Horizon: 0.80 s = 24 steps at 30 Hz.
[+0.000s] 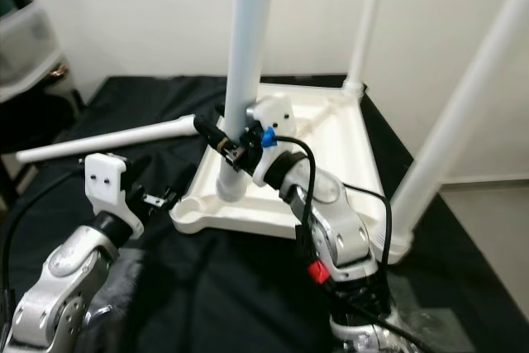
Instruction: Building children table
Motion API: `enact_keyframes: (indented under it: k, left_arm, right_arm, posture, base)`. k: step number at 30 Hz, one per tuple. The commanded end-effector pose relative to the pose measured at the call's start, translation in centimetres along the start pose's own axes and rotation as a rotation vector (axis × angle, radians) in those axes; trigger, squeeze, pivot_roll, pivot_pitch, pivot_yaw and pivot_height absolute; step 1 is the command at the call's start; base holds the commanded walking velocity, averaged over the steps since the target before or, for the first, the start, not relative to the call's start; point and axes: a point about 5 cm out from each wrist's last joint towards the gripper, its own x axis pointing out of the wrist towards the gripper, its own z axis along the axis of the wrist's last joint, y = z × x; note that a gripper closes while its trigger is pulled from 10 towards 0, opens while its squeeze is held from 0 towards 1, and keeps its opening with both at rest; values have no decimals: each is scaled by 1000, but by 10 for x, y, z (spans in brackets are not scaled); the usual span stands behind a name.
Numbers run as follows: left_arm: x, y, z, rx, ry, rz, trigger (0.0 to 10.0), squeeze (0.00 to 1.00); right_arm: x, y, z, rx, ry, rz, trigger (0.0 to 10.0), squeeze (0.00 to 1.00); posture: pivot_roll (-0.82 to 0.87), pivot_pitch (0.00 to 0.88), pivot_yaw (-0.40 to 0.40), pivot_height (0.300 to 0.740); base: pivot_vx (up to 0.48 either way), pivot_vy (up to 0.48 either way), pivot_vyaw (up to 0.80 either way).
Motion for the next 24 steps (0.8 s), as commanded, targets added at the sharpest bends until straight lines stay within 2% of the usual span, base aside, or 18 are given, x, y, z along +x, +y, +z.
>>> enact_keyframes:
  k: [1, 5, 8, 12, 13, 14, 15, 16, 18, 20, 23, 24]
  left_arm:
    - [0, -1, -2, 8, 16, -4, 10000, 0]
    - [-1, -3, -2, 13, 17, -11, 10000, 0]
    - [-1, -4, -3, 15, 18, -14, 10000, 0]
    - [-3, -4, -5, 31, 28, -16, 10000, 0]
    - [-5, -3, -10, 50, 46, -9, 10000, 0]
    - [-7, -1, -11, 57, 54, -5, 10000, 0]
    - [-7, -1, -11, 57, 54, -5, 10000, 0]
    - [-11, 3, -16, 58, 71, 21, 10000, 0]
    - [-13, 5, -18, 58, 78, 30, 10000, 0]
    - [-20, 13, -26, 73, 113, 81, 10000, 0]
    - [-23, 15, -28, 75, 124, 101, 10000, 0]
    - [-28, 17, -33, 68, 144, 124, 10000, 0]
  right_arm:
    - [0, -5, 7, -18, -24, -22, 10000, 0]
    - [1, -12, 10, -19, -32, -44, 10000, 0]
    - [1, -14, 12, -19, -37, -27, 10000, 0]
    - [0, -25, 12, -25, -21, 14, 10000, 0]
    - [-2, -44, 12, -38, -4, -1, 10000, 0]
    - [-3, -54, 12, -41, 2, -10, 10000, 0]
    - [-3, -54, 12, -41, 2, -10, 10000, 0]
    - [-5, -67, 15, -34, -6, -4, 10000, 0]
    - [-5, -70, 16, -31, -10, 3, 10000, 0]
    - [0, -71, 21, -49, -37, 78, 10000, 0]
    - [2, -71, 23, -53, -45, 105, 10000, 0]
    - [8, -67, 26, -50, -67, 151, 10000, 0]
  posture:
    - [19, 55, -16, 740]
    - [19, 60, -16, 740]
    - [21, 65, -16, 740]
    - [26, 82, -17, 740]
    - [35, 98, -18, 740]
    - [35, 98, -18, 740]
    - [35, 98, -18, 740]
    - [42, 111, -19, 740]
    - [42, 111, -19, 740]
    - [45, 154, -20, 740]
    - [45, 154, -20, 740]
    - [45, 183, -20, 740]
  base:
    - [0, 0, 0]
    - [0, 0, 0]
    - [0, 0, 0]
    - [0, 0, 0]
    - [0, 0, 0]
    - [0, 0, 0]
    - [0, 0, 0]
    - [0, 0, 0]
    - [0, 0, 0]
    - [0, 0, 0]
    - [0, 0, 0]
    - [0, 0, 0]
